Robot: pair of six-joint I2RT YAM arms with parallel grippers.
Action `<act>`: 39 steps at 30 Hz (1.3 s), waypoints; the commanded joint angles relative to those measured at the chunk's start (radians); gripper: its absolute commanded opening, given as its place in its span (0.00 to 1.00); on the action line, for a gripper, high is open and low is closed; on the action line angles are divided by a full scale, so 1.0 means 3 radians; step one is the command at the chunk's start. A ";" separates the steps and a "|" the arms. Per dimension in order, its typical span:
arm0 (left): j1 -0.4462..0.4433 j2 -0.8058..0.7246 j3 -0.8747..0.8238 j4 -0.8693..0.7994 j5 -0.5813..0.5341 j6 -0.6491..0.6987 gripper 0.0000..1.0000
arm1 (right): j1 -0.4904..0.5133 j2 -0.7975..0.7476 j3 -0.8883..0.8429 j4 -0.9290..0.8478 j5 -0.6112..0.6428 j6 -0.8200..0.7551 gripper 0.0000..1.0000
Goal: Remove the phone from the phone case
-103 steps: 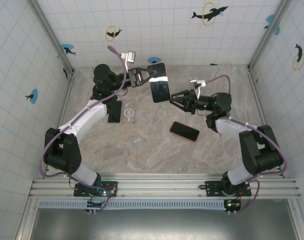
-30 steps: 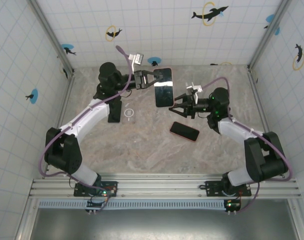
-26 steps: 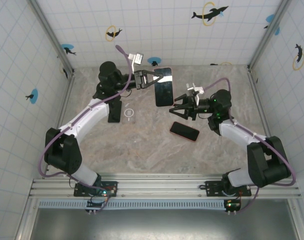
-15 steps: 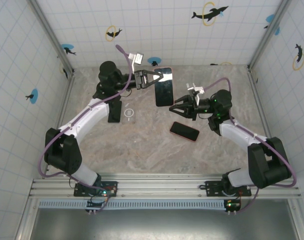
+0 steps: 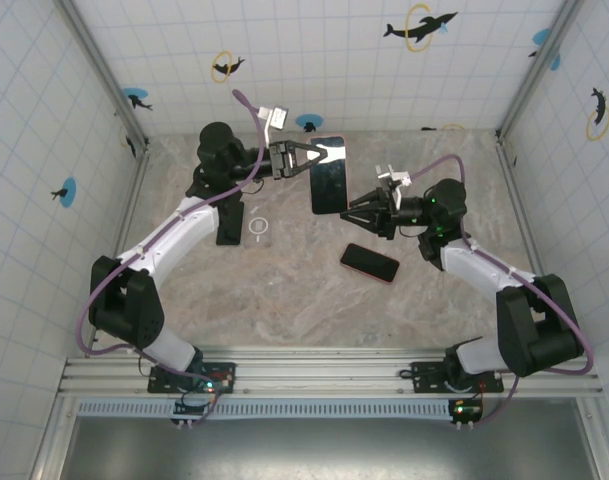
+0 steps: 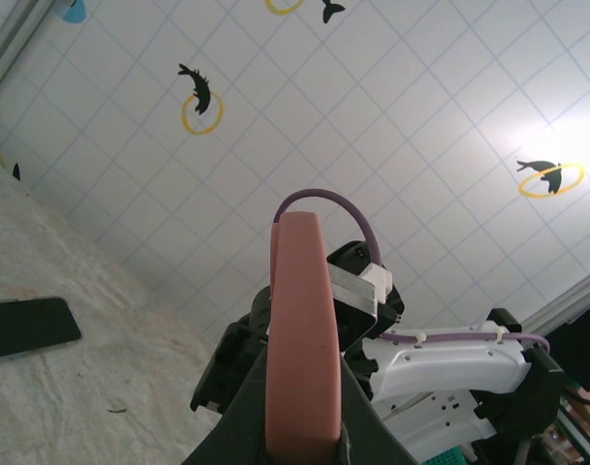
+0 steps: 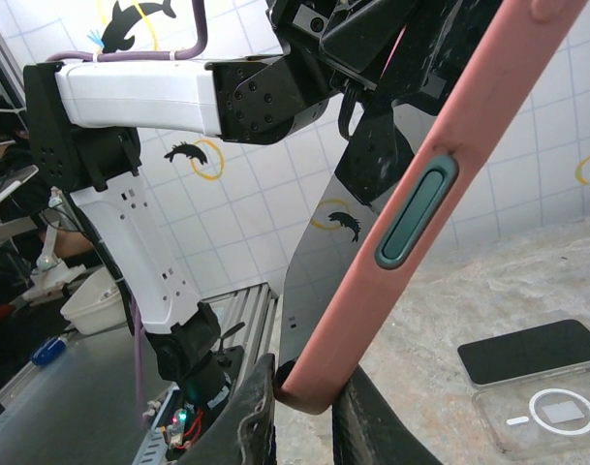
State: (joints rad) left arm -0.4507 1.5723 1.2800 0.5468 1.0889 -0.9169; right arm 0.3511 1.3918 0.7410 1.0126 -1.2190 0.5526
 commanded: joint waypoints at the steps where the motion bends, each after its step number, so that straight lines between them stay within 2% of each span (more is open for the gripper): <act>1: 0.0014 -0.0070 0.0096 0.0216 0.0067 -0.0047 0.00 | -0.0016 -0.0005 0.0069 0.0147 0.0018 0.0033 0.18; 7: 0.0015 -0.0063 0.0085 0.0247 0.0095 -0.0129 0.00 | -0.0032 -0.0004 0.0056 0.0065 -0.0010 -0.0076 0.14; 9: 0.0014 -0.0061 0.0081 0.0283 0.0120 -0.0213 0.00 | -0.0045 -0.0012 0.0075 -0.0185 -0.0017 -0.0288 0.13; 13: -0.0011 -0.0077 0.0035 0.0355 0.0202 -0.0370 0.00 | -0.0050 -0.0052 0.0232 -0.1048 0.0089 -0.0980 0.11; 18: -0.0061 -0.0115 -0.0020 0.0353 0.0261 -0.0416 0.00 | -0.0067 -0.0043 0.0334 -0.1284 0.0184 -0.1211 0.09; 23: -0.0102 -0.0102 -0.0023 0.0463 0.0317 -0.0563 0.00 | -0.0088 0.0007 0.0528 -0.1988 0.0323 -0.1777 0.08; 32: -0.0194 -0.0094 -0.0008 0.0437 0.0343 -0.0605 0.00 | -0.0098 0.0029 0.0730 -0.2471 0.0647 -0.2195 0.07; 39: -0.0241 -0.0077 0.0012 0.0417 0.0348 -0.0590 0.00 | -0.0098 -0.0010 0.0789 -0.2444 0.0831 -0.2173 0.06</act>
State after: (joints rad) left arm -0.4599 1.5723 1.2652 0.6407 1.0908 -0.9840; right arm 0.3393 1.3815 0.9340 0.3008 -1.1564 -0.0719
